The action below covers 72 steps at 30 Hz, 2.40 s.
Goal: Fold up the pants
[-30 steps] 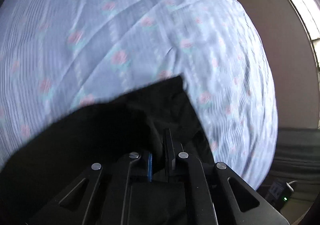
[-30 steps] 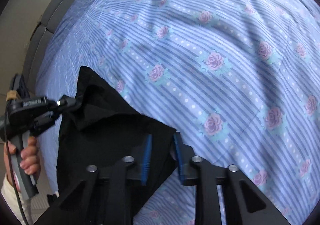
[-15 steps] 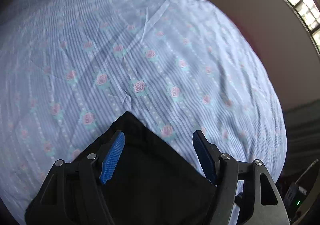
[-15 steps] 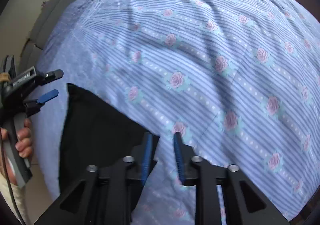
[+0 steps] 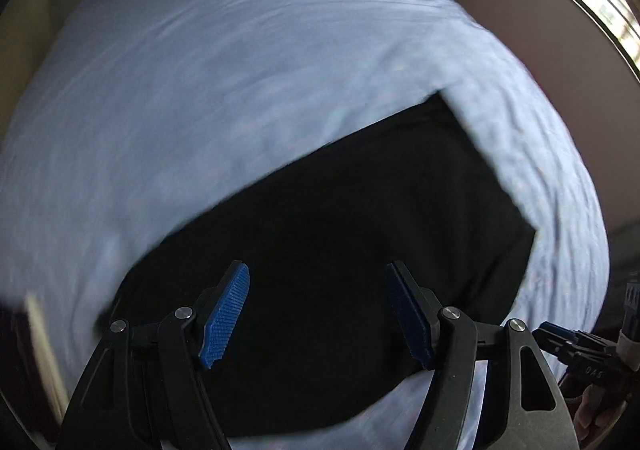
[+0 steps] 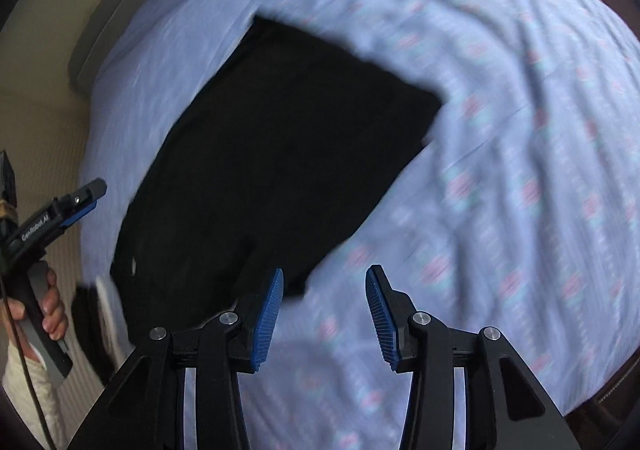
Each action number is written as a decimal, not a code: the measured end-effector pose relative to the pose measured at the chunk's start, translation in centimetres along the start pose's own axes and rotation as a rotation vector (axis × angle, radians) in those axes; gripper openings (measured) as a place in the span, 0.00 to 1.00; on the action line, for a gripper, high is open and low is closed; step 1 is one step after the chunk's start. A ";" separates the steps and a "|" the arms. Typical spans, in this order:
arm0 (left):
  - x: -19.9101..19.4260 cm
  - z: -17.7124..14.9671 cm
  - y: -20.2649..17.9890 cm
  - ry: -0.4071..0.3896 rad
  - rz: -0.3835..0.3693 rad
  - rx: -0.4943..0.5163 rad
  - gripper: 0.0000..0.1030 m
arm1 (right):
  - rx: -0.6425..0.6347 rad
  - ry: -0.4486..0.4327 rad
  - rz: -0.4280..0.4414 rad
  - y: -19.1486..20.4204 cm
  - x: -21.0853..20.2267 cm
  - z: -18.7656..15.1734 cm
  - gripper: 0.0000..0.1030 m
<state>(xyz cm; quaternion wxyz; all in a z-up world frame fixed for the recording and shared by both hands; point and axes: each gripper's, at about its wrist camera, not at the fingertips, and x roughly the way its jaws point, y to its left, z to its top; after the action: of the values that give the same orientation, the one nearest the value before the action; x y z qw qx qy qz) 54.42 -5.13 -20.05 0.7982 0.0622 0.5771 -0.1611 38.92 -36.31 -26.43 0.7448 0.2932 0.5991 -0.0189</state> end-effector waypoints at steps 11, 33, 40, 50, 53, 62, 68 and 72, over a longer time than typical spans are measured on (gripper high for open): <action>-0.3 -15.9 15.5 0.085 -0.026 -0.496 0.78 | -0.288 0.160 0.016 12.7 2.9 -6.2 0.43; 4.1 -10.9 22.7 -0.093 -0.144 -0.521 0.58 | -0.350 0.174 -0.060 21.7 5.1 -11.1 0.43; 6.7 -9.4 23.6 -0.042 -0.142 -0.450 0.53 | -0.343 0.189 -0.072 23.2 6.1 -10.9 0.43; 4.6 -9.4 24.5 -0.080 -0.096 -0.404 0.51 | -0.344 0.208 -0.065 23.7 6.6 -11.4 0.43; 3.9 -9.1 24.8 -0.100 -0.163 -0.390 0.52 | -0.339 0.212 -0.064 23.6 6.8 -11.5 0.43; 7.6 -7.9 22.9 -0.017 -0.175 -0.298 0.51 | -0.342 0.216 -0.076 23.8 6.9 -11.9 0.43; 8.0 -9.5 24.2 -0.011 -0.294 -0.411 0.51 | -0.315 0.211 -0.082 23.4 6.9 -11.5 0.43; 8.1 -9.6 24.4 0.002 -0.301 -0.437 0.38 | -0.329 0.216 -0.078 23.9 7.1 -11.7 0.43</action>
<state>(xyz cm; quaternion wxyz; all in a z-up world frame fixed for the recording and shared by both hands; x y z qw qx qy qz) 56.11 19.01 -32.92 0.7591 -0.1978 0.6019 -0.1495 39.72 -8.85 -24.24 0.7127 0.1446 0.6815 0.0819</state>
